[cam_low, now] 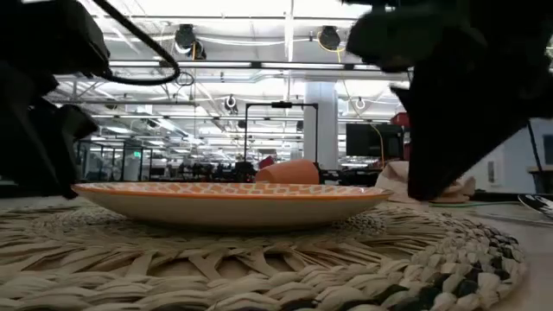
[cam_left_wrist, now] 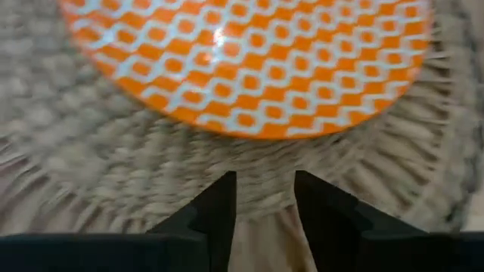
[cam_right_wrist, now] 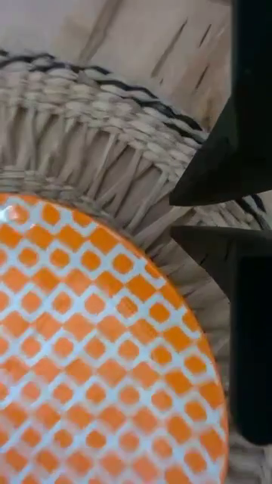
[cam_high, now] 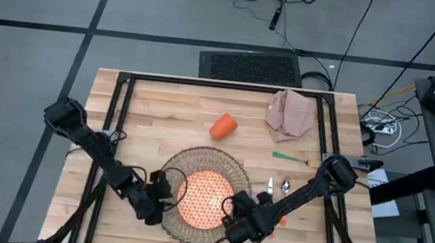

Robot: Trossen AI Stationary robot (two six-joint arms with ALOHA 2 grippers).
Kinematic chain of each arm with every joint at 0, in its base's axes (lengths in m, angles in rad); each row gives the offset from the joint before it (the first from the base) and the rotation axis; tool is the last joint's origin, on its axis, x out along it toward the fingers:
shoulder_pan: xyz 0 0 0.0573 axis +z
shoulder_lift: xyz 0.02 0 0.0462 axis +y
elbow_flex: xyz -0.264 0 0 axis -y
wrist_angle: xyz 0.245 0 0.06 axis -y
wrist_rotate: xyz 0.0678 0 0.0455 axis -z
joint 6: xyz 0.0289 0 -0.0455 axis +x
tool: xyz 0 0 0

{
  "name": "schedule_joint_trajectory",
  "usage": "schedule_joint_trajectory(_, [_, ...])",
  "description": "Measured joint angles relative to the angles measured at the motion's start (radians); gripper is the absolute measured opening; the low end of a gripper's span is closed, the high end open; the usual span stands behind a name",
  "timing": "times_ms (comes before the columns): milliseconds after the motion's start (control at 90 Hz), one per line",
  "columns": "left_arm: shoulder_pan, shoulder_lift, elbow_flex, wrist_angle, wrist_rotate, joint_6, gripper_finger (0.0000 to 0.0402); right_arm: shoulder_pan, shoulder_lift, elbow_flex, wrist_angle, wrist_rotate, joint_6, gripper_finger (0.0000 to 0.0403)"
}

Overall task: Set table place
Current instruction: Adjust the brown mat

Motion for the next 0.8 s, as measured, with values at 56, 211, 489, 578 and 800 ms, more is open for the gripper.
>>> schedule_joint_trajectory(56, [0.007, 0.0, 0.0, -0.015, 0.003, -0.003, 0.0101, -0.002, 0.0, -0.015, 0.008, -0.009, 0.001, 0.0016])
schedule_joint_trajectory(211, [0.038, 0.014, 0.0, -0.028, 0.011, -0.003, 0.0078, -0.002, -0.003, -0.046, 0.041, -0.019, 0.001, 0.0002])
schedule_joint_trajectory(489, [0.103, 0.117, 0.005, 0.054, 0.039, 0.006, 0.0039, 0.011, -0.004, -0.048, 0.006, -0.048, 0.031, 0.0])
schedule_joint_trajectory(578, [0.116, 0.137, 0.005, 0.105, 0.041, 0.03, 0.0036, 0.023, -0.004, -0.049, -0.022, -0.051, 0.063, 0.0])
schedule_joint_trajectory(800, [0.158, 0.145, 0.024, 0.13, 0.075, 0.095, 0.0035, 0.053, -0.003, -0.049, -0.052, -0.055, 0.12, 0.0])
